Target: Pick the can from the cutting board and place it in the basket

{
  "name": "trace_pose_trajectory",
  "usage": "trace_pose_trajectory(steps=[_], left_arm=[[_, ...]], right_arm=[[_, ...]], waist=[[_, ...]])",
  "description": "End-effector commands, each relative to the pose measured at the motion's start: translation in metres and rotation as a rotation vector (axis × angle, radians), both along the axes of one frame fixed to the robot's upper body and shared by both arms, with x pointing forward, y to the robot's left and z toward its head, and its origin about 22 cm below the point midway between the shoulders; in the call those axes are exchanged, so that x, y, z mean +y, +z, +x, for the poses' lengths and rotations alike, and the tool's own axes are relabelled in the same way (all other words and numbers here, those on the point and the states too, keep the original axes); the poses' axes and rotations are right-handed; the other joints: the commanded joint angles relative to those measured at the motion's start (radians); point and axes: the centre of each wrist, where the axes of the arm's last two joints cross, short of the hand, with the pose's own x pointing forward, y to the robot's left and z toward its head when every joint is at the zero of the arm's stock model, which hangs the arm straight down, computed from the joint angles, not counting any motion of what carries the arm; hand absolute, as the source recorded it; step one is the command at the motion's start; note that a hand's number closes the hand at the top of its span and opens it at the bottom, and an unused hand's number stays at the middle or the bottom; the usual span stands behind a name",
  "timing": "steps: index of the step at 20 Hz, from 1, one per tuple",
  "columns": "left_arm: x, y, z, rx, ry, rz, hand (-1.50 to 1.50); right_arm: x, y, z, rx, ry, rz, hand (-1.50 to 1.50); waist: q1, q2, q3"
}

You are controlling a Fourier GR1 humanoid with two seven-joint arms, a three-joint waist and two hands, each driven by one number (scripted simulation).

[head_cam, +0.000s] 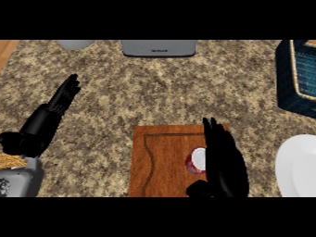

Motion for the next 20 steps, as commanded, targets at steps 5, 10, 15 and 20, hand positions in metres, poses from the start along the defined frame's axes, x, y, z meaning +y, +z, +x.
trace_pose_trajectory(steps=[5, 10, 15, 20], left_arm=[[-0.005, 0.003, 0.007, 0.006, -0.002, 0.000, 0.00], [0.015, 0.016, 0.002, -0.002, 0.005, 0.002, 0.00], [-0.015, 0.014, 0.014, 0.009, 0.002, 0.000, 0.00], [0.008, -0.005, -0.016, -0.012, 0.002, 0.000, 0.00]], right_arm=[[-0.006, -0.038, 0.005, 0.040, -0.006, 0.006, -1.50], [0.006, -0.039, 0.009, 0.100, 0.024, 0.045, -1.50], [0.011, -0.056, 0.014, 0.163, 0.090, -0.010, 1.50], [0.000, -0.058, 0.033, 0.128, 0.086, -0.037, 1.50]], waist=[[-0.001, 0.000, 0.000], [0.001, 0.000, 0.000], [0.001, 0.001, 0.000], [0.005, 0.000, 0.000]])
